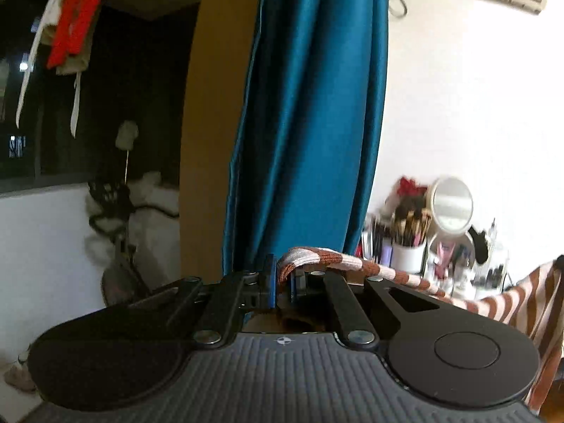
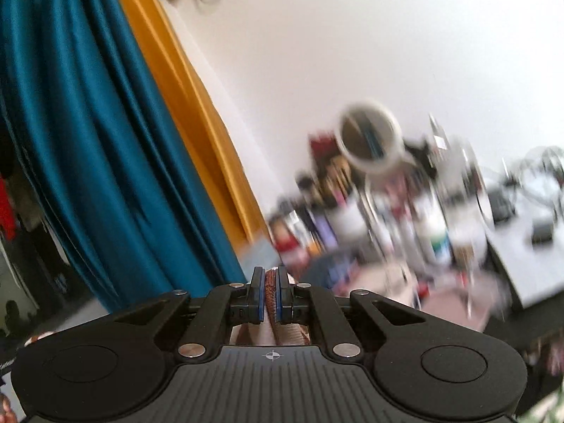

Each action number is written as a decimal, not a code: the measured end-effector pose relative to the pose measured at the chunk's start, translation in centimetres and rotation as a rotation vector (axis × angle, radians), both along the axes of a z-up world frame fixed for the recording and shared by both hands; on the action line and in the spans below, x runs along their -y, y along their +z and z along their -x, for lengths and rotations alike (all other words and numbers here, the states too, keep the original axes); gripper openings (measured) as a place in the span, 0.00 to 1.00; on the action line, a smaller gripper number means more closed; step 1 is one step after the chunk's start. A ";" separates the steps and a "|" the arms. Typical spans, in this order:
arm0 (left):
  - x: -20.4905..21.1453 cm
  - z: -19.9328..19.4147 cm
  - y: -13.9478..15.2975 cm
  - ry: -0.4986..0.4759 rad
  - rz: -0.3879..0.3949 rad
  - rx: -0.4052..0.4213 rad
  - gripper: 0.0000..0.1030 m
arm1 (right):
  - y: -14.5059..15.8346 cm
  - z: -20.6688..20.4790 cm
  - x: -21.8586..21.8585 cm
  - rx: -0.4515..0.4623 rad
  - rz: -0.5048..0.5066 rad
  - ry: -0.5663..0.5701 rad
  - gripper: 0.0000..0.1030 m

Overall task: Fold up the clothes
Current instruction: 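Lift the striped sweater off the pile with both grippers, then carry the held striped sweater with both grippers over to the patterned bed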

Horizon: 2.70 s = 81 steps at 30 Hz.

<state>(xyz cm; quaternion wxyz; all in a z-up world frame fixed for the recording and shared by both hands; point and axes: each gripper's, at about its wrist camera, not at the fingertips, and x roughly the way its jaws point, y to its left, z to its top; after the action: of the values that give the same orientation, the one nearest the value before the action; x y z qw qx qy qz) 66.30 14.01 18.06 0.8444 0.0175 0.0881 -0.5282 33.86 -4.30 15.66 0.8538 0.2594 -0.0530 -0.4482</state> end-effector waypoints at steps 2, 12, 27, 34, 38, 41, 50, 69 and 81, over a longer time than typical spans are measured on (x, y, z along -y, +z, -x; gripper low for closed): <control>-1.0 0.5 -0.7 -0.008 -0.020 0.003 0.07 | 0.9 0.2 -0.6 -0.016 0.036 0.002 0.05; -4.1 -0.9 -17.9 0.045 -0.491 -0.224 0.07 | -15.2 -0.5 -5.0 -0.265 -0.379 0.110 0.05; -4.1 2.9 -22.7 -0.162 -0.654 -0.114 0.51 | -23.0 0.5 -10.4 -0.252 -0.555 0.075 0.46; -1.4 7.0 -25.0 -0.361 -0.744 0.096 0.66 | -24.1 -1.9 -9.0 -0.290 -0.548 0.133 0.75; -0.8 8.0 -26.9 -0.369 -0.789 0.200 0.67 | -25.5 -3.5 -7.7 -0.309 -0.596 0.120 0.83; 0.0 7.3 -27.7 -0.346 -0.805 0.193 0.67 | -26.2 -4.2 -7.0 -0.286 -0.630 0.149 0.70; 1.9 6.1 -29.0 -0.365 -0.817 0.161 0.75 | -18.9 -3.1 -7.3 -0.085 -0.457 0.257 0.13; 2.0 10.3 -19.0 -0.550 -0.363 0.006 0.12 | -1.1 8.0 -15.3 0.052 -0.044 0.049 0.13; 0.4 23.0 -11.1 -0.578 -0.166 0.024 0.12 | -3.4 23.5 -18.8 -0.006 -0.177 -0.216 0.13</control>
<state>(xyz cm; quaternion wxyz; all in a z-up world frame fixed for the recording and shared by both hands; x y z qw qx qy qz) 43.28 13.60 6.96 0.6555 0.1170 0.1124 -0.7375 10.31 14.52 12.29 0.7745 0.3252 -0.0380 -0.5412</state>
